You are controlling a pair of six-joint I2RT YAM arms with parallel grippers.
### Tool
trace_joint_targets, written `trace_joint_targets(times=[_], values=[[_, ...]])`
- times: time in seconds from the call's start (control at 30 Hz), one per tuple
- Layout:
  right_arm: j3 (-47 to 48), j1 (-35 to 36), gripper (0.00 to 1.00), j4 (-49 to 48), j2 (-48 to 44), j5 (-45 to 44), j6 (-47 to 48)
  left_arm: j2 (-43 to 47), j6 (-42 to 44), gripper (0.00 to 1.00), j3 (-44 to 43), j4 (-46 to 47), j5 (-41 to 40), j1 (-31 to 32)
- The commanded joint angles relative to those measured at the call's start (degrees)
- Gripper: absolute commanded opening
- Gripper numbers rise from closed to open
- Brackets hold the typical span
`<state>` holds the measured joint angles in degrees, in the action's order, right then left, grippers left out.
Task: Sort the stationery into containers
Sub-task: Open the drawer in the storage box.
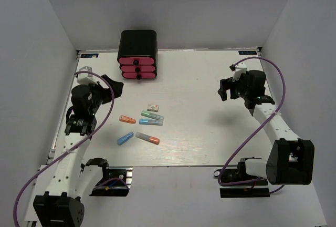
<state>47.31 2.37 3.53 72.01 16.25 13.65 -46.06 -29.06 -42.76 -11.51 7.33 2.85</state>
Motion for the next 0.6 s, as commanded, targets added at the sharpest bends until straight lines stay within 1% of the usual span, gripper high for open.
trace_joint_targets(times=[0.0,0.13,0.17,0.2,0.23,0.3,0.33,0.37,0.4,0.43,0.47,0.5,0.53,0.57], values=[[2.09,0.00,0.90,-0.19,-1.34,0.63,-0.47,-2.62,-3.37,1.00,2.07,2.71,6.11,0.31],[0.95,-0.09,0.90,-2.74,-3.19,0.62,0.50,-7.27,-5.57,1.00,2.86,8.33,10.94,0.31],[0.68,0.00,0.90,-4.91,-3.97,1.06,1.63,-9.98,-6.35,0.98,3.38,10.26,12.60,0.31],[0.94,0.00,0.90,-4.94,-3.89,2.46,2.25,-11.49,-7.06,0.90,3.39,11.58,13.66,0.31],[1.73,0.00,0.90,-4.07,-3.72,2.90,3.13,-12.98,-7.06,0.84,3.39,12.99,14.63,0.31],[2.61,0.18,0.76,-3.62,-2.49,5.53,4.10,-16.06,-9.25,0.71,3.39,17.80,16.91,0.84],[4.09,0.09,0.70,0.04,-1.53,6.42,4.97,-19.29,-9.78,0.59,3.39,19.05,17.45,0.84],[4.54,0.09,0.57,0.77,-0.48,8.43,5.16,-20.98,-9.79,0.51,2.52,19.94,17.45,0.84],[5.07,0.18,0.51,1.65,0.67,8.79,5.42,-22.56,-10.40,0.45,1.73,20.99,17.45,1.54],[6.47,0.26,0.46,4.96,1.20,9.23,5.94,-25.54,-10.93,0.37,0.24,21.52,17.45,1.54],[7.00,0.27,0.40,5.87,2.08,10.63,6.21,-26.96,-10.93,0.36,-0.73,21.53,16.41,2.06],[7.27,0.27,0.38,7.35,2.69,12.73,6.39,-28.37,-11.63,0.36,-1.61,22.14,15.88,2.68],[7.36,0.35,0.38,7.72,2.53,13.62,6.65,-29.68,-11.63,0.42,-3.54,22.66,15.26,2.68],[7.10,0.27,0.38,7.29,2.26,14.85,6.57,-31.09,-12.33,0.49,-4.60,22.67,13.78,3.38]])
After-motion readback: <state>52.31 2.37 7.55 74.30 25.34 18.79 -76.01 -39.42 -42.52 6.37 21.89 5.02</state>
